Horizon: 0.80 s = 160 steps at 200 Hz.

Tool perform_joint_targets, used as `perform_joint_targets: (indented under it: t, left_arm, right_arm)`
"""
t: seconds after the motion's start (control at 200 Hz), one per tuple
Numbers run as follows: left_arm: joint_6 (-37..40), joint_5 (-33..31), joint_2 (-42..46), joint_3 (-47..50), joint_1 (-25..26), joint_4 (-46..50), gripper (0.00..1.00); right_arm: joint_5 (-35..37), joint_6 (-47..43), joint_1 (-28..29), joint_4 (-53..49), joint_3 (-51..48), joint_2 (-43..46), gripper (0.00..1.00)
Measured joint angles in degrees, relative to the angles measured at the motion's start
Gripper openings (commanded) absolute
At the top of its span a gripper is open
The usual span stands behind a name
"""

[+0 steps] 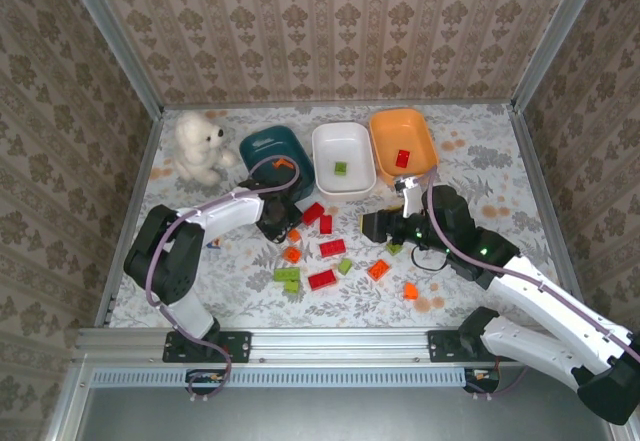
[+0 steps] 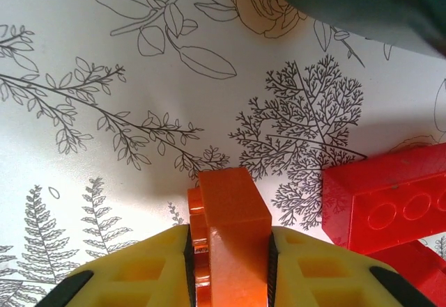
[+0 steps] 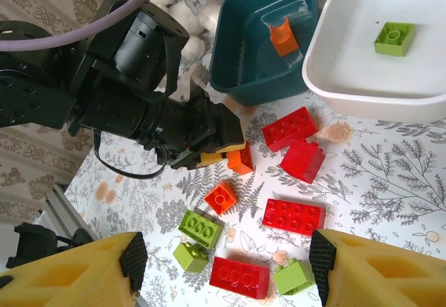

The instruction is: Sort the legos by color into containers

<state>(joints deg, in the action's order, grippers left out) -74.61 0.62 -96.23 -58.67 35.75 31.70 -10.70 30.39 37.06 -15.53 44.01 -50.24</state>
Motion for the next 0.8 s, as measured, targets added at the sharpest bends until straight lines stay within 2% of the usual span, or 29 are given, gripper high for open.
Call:
perform_joint_targets:
  t: [0.025,0.045,0.095,0.28,0.515,0.675,0.8]
  left_arm:
    - [0.0,0.0,0.0,0.0,0.1,0.1,0.27]
    - [0.0,-0.1,0.0,0.0,0.2,0.2,0.22]
    - [0.1,-0.2,0.0,-0.3,0.2,0.5,0.2]
    - [1.4,-2.5,0.3,-2.0,0.6,4.9,0.2]
    - [8.3,-7.7,6.1,-12.5,0.6,12.7,0.2]
    - [14.3,-9.9,6.3,-20.4,-3.8,14.6,0.19]
    - [18.8,-9.9,1.1,-25.6,-8.6,15.1,0.19]
  right_arm:
    - [0.0,0.0,0.0,0.0,0.0,0.0,0.66]
    - [0.1,0.0,0.0,0.0,0.0,0.0,0.65]
    - [0.2,0.0,0.0,0.0,0.0,-0.1,0.65]
    - [0.4,0.0,0.0,0.0,0.0,-1.3,0.65]
    - [0.4,0.0,0.0,-0.1,1.4,-2.1,0.65]
    - [0.3,0.0,0.0,0.0,3.3,-4.0,0.65]
    - [0.3,0.0,0.0,0.1,4.8,-6.7,0.65]
